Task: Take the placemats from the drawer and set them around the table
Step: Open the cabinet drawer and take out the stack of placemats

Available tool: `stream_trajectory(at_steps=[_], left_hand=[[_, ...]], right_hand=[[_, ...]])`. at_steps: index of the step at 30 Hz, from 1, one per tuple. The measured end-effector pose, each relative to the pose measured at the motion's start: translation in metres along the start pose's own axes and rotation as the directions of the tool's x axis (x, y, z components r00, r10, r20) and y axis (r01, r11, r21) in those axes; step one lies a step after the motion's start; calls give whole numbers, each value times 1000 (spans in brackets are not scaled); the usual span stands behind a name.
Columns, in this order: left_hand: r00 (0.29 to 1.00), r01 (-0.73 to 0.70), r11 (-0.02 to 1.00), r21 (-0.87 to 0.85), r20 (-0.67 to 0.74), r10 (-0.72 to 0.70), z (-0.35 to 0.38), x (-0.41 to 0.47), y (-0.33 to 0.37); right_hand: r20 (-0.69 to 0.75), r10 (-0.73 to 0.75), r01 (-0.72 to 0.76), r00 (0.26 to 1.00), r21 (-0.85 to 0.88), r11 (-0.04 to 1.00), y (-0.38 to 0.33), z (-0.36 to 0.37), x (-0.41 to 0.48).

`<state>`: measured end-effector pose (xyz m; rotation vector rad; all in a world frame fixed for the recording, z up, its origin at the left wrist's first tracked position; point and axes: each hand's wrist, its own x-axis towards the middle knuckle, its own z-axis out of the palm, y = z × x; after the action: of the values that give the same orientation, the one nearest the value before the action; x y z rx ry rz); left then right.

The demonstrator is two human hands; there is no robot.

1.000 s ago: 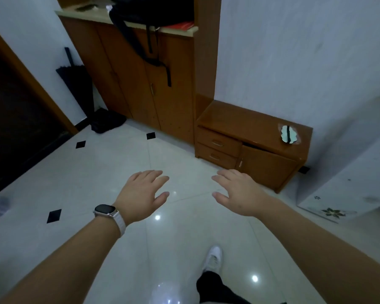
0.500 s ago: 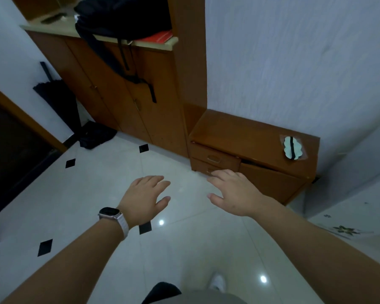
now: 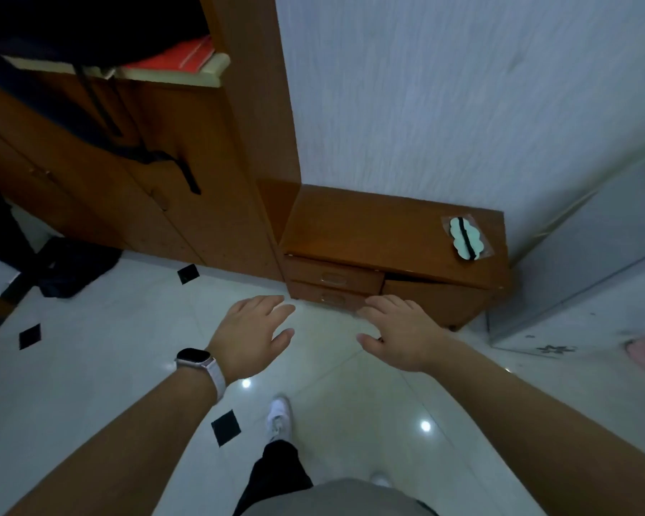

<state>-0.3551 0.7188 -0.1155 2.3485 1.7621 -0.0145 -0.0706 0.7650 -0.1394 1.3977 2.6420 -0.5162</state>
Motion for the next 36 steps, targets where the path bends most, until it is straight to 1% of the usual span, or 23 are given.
stream_trajectory(at_steps=[4,6,9,13,19,22,28,32,36], left_hand=[[995,-97,995,-32,14,97,5,42,-55],[989,-135,990,-52,47,137,12,61,-82],[979,-180,981,-66,89,185,31,89,-118],[974,-170,982,-82,137,180,55,116,-144],[977,-86,988,-130,184,109,112,148,-147],[982,-28,987,-157,180,56,160,163,-145],[984,-52,990,-131,160,73,287,211,-151],[987,-79,993,-87,137,90,386,241,-159],[987,-114,993,-39,107,118,468,269,-168]], right_hand=[[25,91,-92,995,15,996,-15,11,45],[31,125,-125,992,18,992,-19,13,70],[-5,187,-186,982,38,982,-21,17,104],[10,222,-223,975,56,973,-21,28,133],[63,209,-213,976,66,975,11,69,171],[80,200,-206,976,74,976,36,110,192],[76,155,-162,985,91,983,87,238,243],[77,162,-169,984,101,980,122,333,276],[68,161,-167,985,106,980,151,413,308]])
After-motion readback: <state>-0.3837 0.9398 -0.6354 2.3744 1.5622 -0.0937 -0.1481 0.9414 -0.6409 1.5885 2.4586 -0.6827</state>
